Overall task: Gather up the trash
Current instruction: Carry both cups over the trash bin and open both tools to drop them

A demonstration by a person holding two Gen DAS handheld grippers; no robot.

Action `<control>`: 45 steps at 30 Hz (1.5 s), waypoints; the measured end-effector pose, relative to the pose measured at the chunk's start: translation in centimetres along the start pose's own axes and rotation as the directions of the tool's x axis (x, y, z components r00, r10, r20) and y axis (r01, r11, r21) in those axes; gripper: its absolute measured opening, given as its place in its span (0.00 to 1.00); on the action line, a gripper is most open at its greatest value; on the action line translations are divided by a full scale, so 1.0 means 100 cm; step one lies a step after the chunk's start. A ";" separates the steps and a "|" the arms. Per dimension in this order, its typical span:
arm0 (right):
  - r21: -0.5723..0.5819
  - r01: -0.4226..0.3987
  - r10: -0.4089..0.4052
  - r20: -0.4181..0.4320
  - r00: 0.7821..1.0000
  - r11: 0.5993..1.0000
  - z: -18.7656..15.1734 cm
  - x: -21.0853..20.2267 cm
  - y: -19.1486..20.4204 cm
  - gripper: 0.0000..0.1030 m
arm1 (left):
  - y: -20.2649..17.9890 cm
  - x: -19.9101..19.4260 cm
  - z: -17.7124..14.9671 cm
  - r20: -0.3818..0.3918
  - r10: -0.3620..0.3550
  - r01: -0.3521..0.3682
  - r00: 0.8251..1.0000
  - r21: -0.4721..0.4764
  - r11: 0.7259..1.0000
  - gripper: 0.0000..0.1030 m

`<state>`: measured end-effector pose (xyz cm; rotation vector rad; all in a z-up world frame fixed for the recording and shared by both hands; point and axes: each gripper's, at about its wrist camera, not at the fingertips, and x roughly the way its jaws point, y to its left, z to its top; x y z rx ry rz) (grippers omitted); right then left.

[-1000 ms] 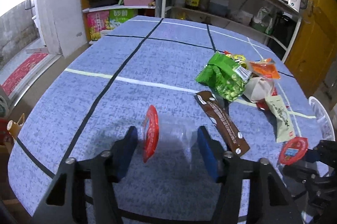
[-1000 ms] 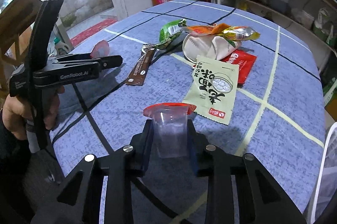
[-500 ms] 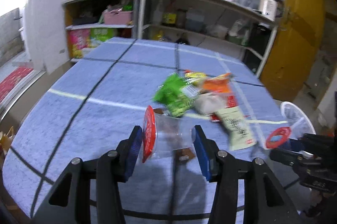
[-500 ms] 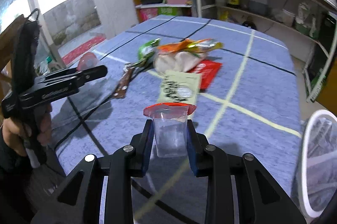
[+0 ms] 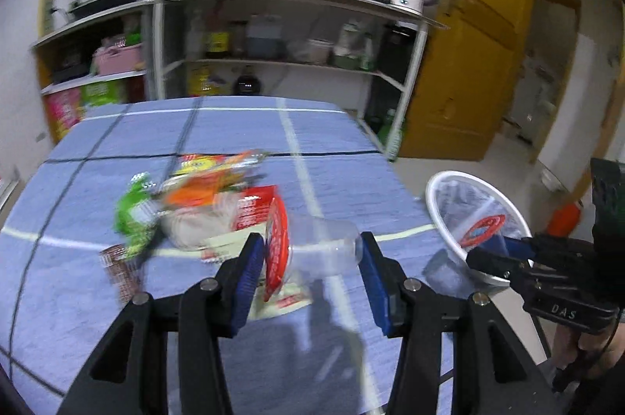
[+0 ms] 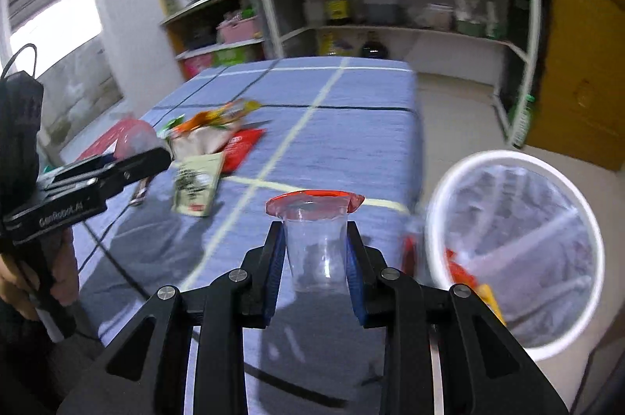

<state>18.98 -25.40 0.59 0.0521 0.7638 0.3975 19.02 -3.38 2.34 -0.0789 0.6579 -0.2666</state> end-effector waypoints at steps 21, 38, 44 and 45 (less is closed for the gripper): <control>0.282 0.246 -0.246 -0.038 0.969 0.927 -0.030 -0.023 -0.143 0.30 | -0.164 0.103 0.029 -0.145 -0.260 0.285 0.955 0.189 0.940 0.50; 0.325 0.289 -0.301 -0.015 0.953 0.900 -0.034 -0.041 -0.158 0.49 | -0.176 0.127 0.027 -0.191 -0.303 0.331 0.934 0.138 0.933 0.60; 0.287 0.241 -0.267 0.052 0.962 0.927 -0.026 -0.054 -0.133 0.49 | -0.155 0.093 0.036 -0.109 -0.288 0.300 0.951 0.127 0.945 0.60; 0.276 0.235 -0.261 0.061 0.964 0.932 -0.025 -0.055 -0.127 0.49 | -0.149 0.086 0.037 -0.092 -0.280 0.290 0.956 0.124 0.949 0.60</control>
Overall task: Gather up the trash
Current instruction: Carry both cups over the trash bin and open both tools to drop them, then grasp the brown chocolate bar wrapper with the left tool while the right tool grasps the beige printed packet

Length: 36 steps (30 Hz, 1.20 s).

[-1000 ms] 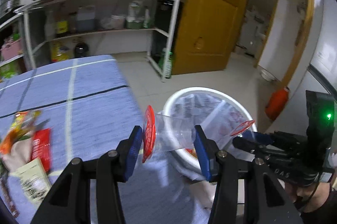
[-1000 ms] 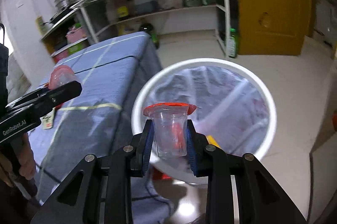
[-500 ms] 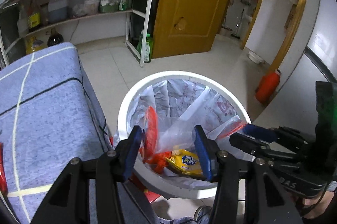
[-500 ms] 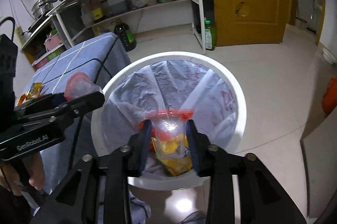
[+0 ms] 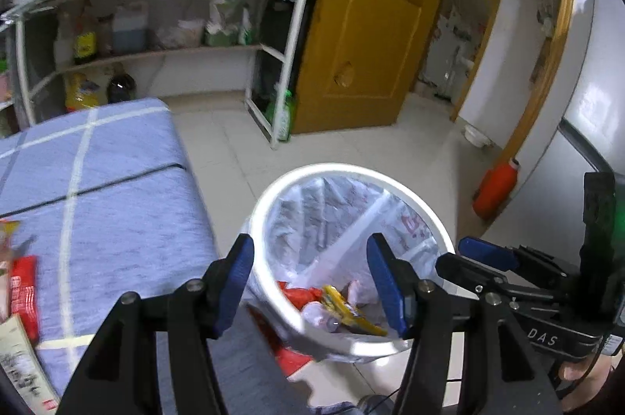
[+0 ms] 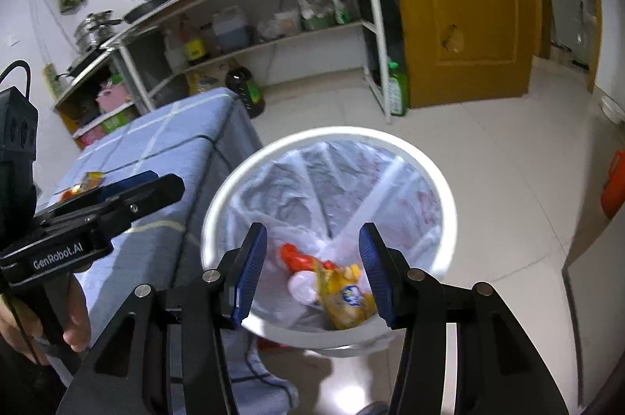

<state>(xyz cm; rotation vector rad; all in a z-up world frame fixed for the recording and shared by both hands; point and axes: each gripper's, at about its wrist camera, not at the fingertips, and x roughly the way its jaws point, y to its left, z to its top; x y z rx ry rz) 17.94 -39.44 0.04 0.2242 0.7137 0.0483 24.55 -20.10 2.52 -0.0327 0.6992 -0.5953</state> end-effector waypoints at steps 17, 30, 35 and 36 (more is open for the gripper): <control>-0.234 -0.249 0.250 -0.025 0.968 0.940 -0.001 -0.007 0.140 0.49 | 0.105 -0.137 -0.039 0.146 0.304 -0.283 0.941 -0.149 0.947 0.60; -0.329 -0.360 0.334 -0.134 0.933 0.873 -0.014 0.024 0.230 0.49 | 0.218 -0.175 -0.098 0.000 0.501 -0.464 0.866 -0.375 0.802 0.60; -0.349 -0.362 0.324 -0.165 0.932 0.865 -0.019 0.036 0.248 0.49 | 0.231 -0.159 -0.111 -0.064 0.480 -0.464 0.875 -0.395 0.793 0.60; -0.349 -0.362 0.322 -0.170 0.931 0.864 -0.020 0.039 0.250 0.49 | 0.233 -0.154 -0.113 -0.079 0.479 -0.468 0.874 -0.398 0.789 0.60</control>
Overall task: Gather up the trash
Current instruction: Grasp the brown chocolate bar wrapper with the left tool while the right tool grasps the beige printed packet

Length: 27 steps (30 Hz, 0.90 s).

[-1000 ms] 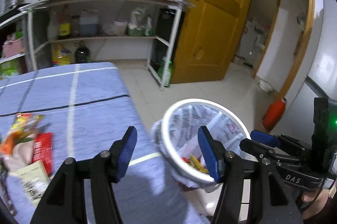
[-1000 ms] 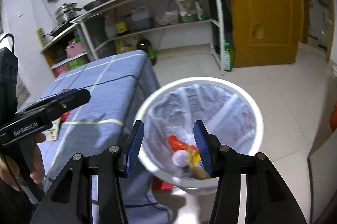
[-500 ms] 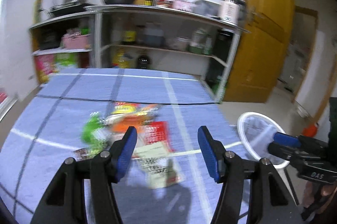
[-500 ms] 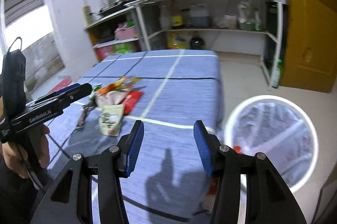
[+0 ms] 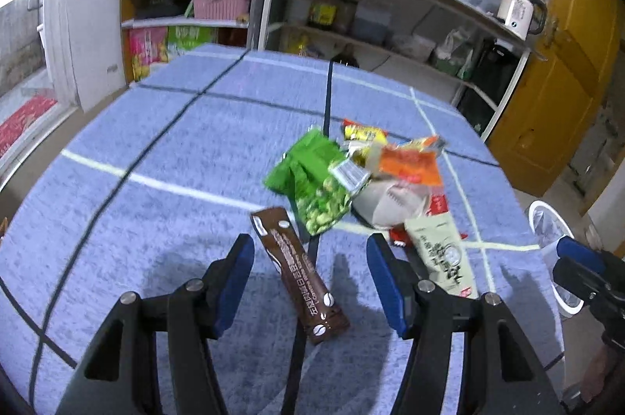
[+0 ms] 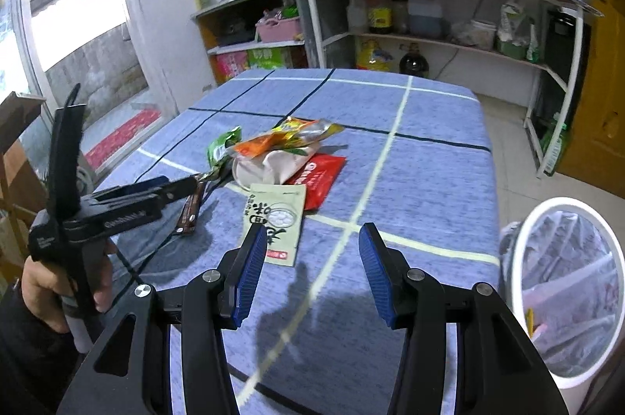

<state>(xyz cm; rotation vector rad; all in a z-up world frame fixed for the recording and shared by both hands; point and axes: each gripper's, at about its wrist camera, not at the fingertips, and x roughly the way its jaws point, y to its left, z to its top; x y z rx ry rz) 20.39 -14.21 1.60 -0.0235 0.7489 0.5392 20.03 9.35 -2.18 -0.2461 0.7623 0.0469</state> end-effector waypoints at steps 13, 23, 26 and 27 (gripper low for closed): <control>0.006 -0.016 0.017 -0.088 0.996 1.000 0.005 0.038 0.021 0.51 | 0.006 0.013 -0.004 -0.078 0.002 -0.004 0.997 -0.032 0.999 0.20; -0.028 0.010 -0.014 -0.160 0.987 1.000 0.011 0.080 0.038 0.53 | 0.017 -0.002 -0.014 -0.054 -0.050 0.049 0.997 -0.019 0.999 0.17; -0.034 0.021 -0.026 -0.176 0.984 0.999 0.011 0.091 0.040 0.53 | 0.022 -0.010 -0.011 -0.023 -0.056 0.055 0.998 -0.025 0.998 0.17; -0.039 0.027 -0.034 -0.179 0.983 0.999 0.011 0.094 0.041 0.53 | 0.023 -0.013 -0.009 -0.014 -0.059 0.058 0.998 -0.029 0.998 0.17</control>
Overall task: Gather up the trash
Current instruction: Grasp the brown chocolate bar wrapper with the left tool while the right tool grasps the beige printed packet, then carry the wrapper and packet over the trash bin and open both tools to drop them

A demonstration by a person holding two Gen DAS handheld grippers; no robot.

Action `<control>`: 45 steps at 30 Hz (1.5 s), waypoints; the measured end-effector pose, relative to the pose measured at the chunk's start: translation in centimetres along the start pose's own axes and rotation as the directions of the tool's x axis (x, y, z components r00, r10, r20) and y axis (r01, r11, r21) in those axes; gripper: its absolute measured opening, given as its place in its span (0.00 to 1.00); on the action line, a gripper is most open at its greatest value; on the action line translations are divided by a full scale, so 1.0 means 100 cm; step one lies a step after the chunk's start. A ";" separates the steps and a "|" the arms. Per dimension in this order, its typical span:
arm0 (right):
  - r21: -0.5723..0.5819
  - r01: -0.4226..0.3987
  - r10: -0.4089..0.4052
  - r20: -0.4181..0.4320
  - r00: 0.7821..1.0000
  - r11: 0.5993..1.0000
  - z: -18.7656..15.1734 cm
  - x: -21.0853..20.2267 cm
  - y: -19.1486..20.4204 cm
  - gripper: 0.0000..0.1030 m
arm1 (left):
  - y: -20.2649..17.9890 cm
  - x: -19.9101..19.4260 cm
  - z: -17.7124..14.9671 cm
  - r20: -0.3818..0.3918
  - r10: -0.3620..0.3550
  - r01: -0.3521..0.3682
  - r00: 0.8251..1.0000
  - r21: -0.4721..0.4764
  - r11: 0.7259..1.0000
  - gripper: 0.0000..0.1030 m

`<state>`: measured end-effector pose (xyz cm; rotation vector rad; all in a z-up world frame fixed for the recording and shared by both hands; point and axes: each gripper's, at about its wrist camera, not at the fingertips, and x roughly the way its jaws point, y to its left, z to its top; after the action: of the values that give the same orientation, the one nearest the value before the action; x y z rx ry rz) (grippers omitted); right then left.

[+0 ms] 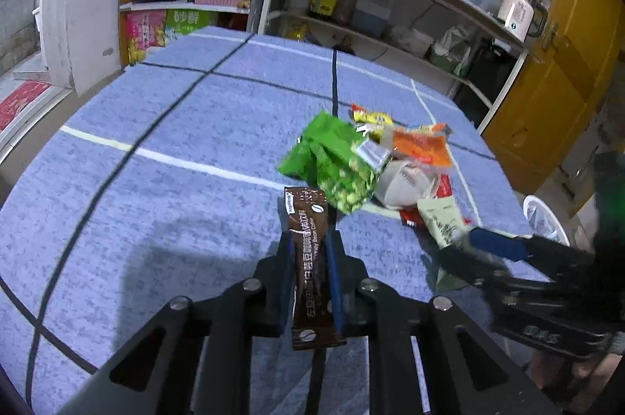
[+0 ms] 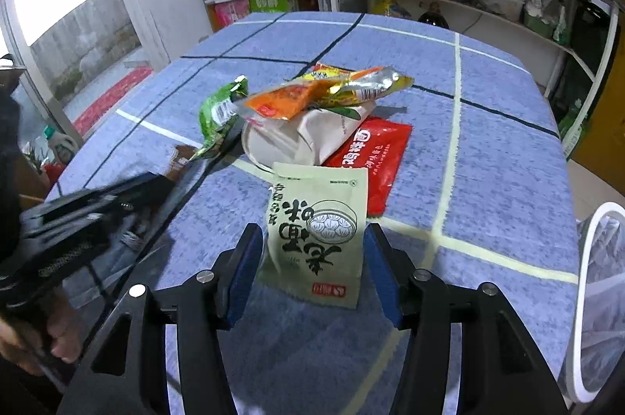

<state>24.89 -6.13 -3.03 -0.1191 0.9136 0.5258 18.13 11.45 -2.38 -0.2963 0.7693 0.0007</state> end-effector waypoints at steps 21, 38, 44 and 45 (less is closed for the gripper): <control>0.024 0.021 -0.022 0.017 1.000 0.999 -0.009 -0.005 -0.012 0.35 | -0.006 -0.015 0.001 0.052 -0.055 0.054 0.997 0.017 0.998 0.17; 0.143 0.044 -0.062 0.124 0.990 0.989 -0.031 -0.074 -0.074 0.34 | -0.084 -0.008 0.005 0.042 -0.194 0.186 0.980 0.135 0.973 0.17; 0.196 0.091 -0.122 0.153 0.981 0.976 -0.045 -0.101 -0.107 0.34 | -0.134 -0.002 0.007 0.019 -0.251 0.242 0.968 0.206 0.948 0.17; 0.203 0.099 -0.132 0.156 0.979 0.974 -0.047 -0.105 -0.112 0.34 | -0.143 -0.001 0.008 0.015 -0.259 0.250 0.966 0.218 0.944 0.17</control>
<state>21.66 -21.33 0.90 0.0491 0.7823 0.3307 20.09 -2.07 2.00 -0.1878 0.6762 -0.3179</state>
